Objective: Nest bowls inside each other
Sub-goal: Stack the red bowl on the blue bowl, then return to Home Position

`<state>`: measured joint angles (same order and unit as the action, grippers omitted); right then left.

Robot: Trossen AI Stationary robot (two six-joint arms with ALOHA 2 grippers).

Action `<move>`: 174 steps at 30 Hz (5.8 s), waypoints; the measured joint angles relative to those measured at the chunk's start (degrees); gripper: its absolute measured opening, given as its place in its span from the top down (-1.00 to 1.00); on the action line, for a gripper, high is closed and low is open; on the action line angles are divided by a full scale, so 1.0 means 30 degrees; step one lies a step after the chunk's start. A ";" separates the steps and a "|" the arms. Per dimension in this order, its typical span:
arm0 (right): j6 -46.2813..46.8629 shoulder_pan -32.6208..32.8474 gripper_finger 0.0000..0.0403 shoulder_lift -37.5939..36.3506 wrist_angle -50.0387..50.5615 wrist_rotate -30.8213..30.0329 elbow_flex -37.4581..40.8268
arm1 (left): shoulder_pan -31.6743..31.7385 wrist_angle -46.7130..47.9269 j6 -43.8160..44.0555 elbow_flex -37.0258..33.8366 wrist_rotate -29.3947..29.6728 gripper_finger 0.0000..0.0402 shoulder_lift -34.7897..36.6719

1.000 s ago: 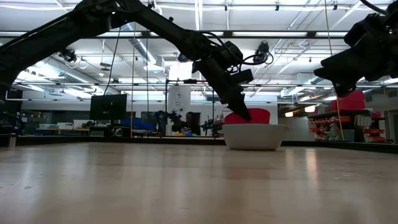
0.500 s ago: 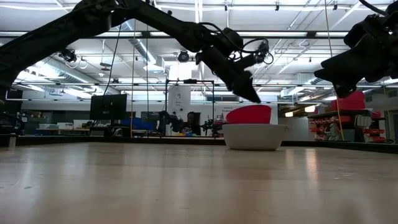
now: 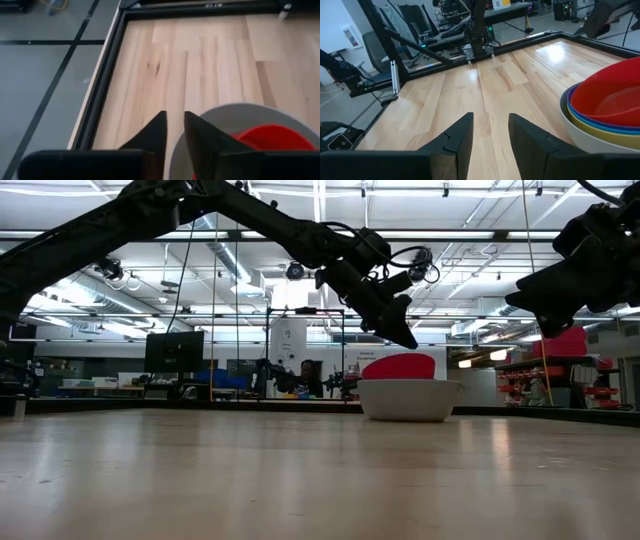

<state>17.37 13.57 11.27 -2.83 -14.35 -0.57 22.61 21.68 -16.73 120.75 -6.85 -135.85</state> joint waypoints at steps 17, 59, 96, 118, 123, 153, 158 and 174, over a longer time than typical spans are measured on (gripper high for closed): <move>0.0212 0.0000 0.33 0.0124 -0.0002 0.0022 -0.0002 | -0.0864 0.0297 0.0961 -0.0255 0.1650 0.63 -0.0864; -0.1149 0.0006 0.34 0.0284 -0.1720 0.5377 -0.0002 | -1.1111 -1.3144 0.6068 -3.5025 0.7364 0.42 3.2560; -0.0794 0.0006 0.34 0.0284 -0.2807 0.6856 -0.0002 | -1.5743 -1.1834 0.1833 -3.9787 1.6501 0.84 4.5199; -0.3572 -0.0228 0.33 0.0203 -0.6905 1.1975 -0.0002 | -1.5794 -0.7969 0.6971 -3.9787 0.6245 0.84 4.5054; -0.4167 -0.2094 0.33 0.0232 -0.6590 1.2253 -0.0002 | -1.5515 -0.7907 0.6588 -3.9787 0.6197 0.84 4.5054; -0.3972 -0.8140 0.34 -0.0521 0.0083 0.9620 -0.0038 | -1.3412 -0.7118 0.4944 -3.9758 0.3409 0.84 4.5018; -0.3956 -0.8140 0.33 -0.0525 0.0036 0.9792 -0.0038 | -1.3412 -0.7954 0.4231 -3.9823 0.3540 0.84 4.5018; -0.3953 -0.8140 0.33 -0.0525 0.0015 0.9799 -0.0038 | -1.3412 -0.8359 0.1982 -3.9823 0.3489 0.84 4.5018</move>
<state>5.51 -10.85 9.69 -2.79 15.05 -0.69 -17.63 -3.40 -10.79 1.28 3.62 -0.80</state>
